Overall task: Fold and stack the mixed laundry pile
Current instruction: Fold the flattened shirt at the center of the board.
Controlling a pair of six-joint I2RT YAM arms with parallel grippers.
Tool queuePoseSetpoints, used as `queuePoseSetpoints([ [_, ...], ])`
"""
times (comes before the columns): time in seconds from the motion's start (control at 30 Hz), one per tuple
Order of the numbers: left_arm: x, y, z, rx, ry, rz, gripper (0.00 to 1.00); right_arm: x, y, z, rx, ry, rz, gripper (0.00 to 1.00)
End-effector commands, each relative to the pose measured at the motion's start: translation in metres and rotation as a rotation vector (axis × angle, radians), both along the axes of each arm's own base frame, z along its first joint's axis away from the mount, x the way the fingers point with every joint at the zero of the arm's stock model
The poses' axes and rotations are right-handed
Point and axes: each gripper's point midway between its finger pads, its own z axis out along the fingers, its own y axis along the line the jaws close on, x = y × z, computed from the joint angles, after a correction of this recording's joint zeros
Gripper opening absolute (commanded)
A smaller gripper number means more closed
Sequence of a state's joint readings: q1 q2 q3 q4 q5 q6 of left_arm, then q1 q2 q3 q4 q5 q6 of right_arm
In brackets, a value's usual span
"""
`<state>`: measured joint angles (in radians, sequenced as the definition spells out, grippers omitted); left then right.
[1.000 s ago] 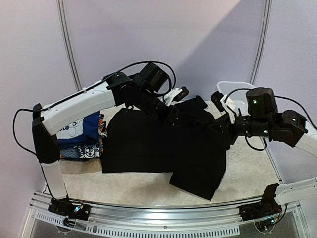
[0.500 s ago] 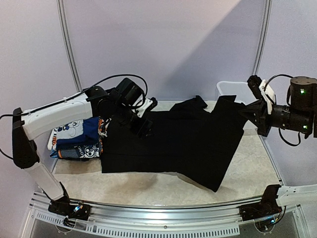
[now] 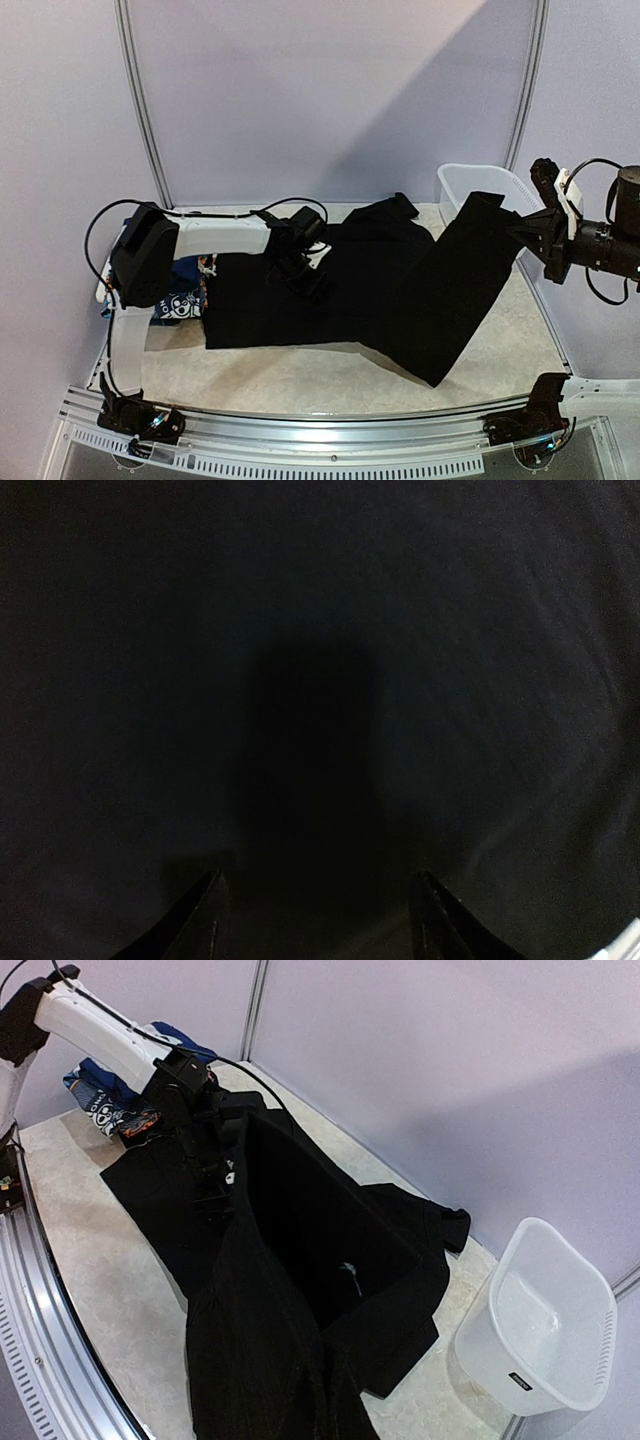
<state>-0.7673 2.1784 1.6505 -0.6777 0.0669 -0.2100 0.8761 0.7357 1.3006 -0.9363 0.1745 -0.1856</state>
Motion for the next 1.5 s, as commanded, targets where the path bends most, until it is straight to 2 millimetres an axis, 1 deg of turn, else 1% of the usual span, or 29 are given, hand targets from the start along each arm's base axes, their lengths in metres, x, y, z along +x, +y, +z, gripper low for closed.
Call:
queuePoseSetpoints([
  [0.0, 0.006, -0.022, 0.000, -0.055, 0.025, -0.005, 0.61, -0.002, -0.011, 0.003, -0.001, -0.018, -0.033, 0.00],
  [0.1, 0.000, -0.037, -0.004, -0.072, 0.041, -0.021, 0.61, -0.003, -0.016, 0.009, 0.008, -0.040, -0.044, 0.00],
  [0.2, -0.010, -0.052, -0.011, -0.098, 0.084, -0.020, 0.61, -0.006, -0.024, 0.020, 0.039, -0.079, -0.055, 0.00],
  [0.33, -0.025, -0.081, -0.015, -0.134, 0.110, -0.052, 0.60, -0.010, -0.035, 0.030, 0.051, -0.114, -0.073, 0.00],
  [0.57, -0.054, -0.130, -0.021, -0.218, 0.214, -0.101, 0.60, -0.012, -0.049, 0.038, 0.007, -0.146, -0.107, 0.00],
  [0.63, -0.059, -0.147, -0.019, -0.258, 0.229, -0.121, 0.59, -0.013, -0.053, 0.041, 0.003, -0.157, -0.116, 0.00],
  [0.73, -0.064, -0.171, -0.006, -0.373, 0.261, -0.142, 0.59, -0.014, -0.058, 0.044, -0.002, -0.169, -0.124, 0.00],
  [0.8, -0.068, -0.182, 0.006, -0.423, 0.260, -0.180, 0.58, -0.015, -0.059, 0.045, -0.012, -0.172, -0.124, 0.00],
  [0.87, -0.069, -0.185, 0.020, -0.432, 0.228, -0.207, 0.58, -0.015, -0.059, 0.046, -0.014, -0.175, -0.119, 0.00],
  [0.93, -0.066, -0.182, 0.039, -0.424, 0.174, -0.232, 0.59, -0.016, -0.057, 0.046, -0.017, -0.175, -0.106, 0.00],
  [1.0, -0.061, -0.171, 0.064, -0.397, 0.093, -0.247, 0.61, -0.017, -0.055, 0.047, -0.013, -0.178, -0.094, 0.00],
  [1.07, -0.057, -0.156, 0.090, -0.364, 0.009, -0.254, 0.63, -0.018, -0.053, 0.048, -0.005, -0.177, -0.081, 0.00],
  [1.17, -0.052, -0.123, 0.126, -0.304, -0.116, -0.231, 0.66, -0.021, -0.050, 0.049, 0.013, -0.177, -0.060, 0.00],
  [1.27, -0.059, -0.080, 0.147, -0.226, -0.213, -0.215, 0.70, -0.024, -0.045, 0.051, 0.029, -0.176, -0.029, 0.00],
  [1.3, -0.067, -0.059, 0.142, -0.178, -0.219, -0.213, 0.70, -0.025, -0.043, 0.052, 0.033, -0.176, -0.018, 0.00],
  [1.37, -0.080, -0.021, 0.145, -0.099, -0.246, -0.208, 0.70, -0.025, -0.038, 0.052, 0.035, -0.175, 0.003, 0.00],
  [1.47, -0.109, 0.032, 0.143, -0.006, -0.248, -0.216, 0.70, -0.023, -0.030, 0.052, 0.025, -0.176, 0.030, 0.00],
])
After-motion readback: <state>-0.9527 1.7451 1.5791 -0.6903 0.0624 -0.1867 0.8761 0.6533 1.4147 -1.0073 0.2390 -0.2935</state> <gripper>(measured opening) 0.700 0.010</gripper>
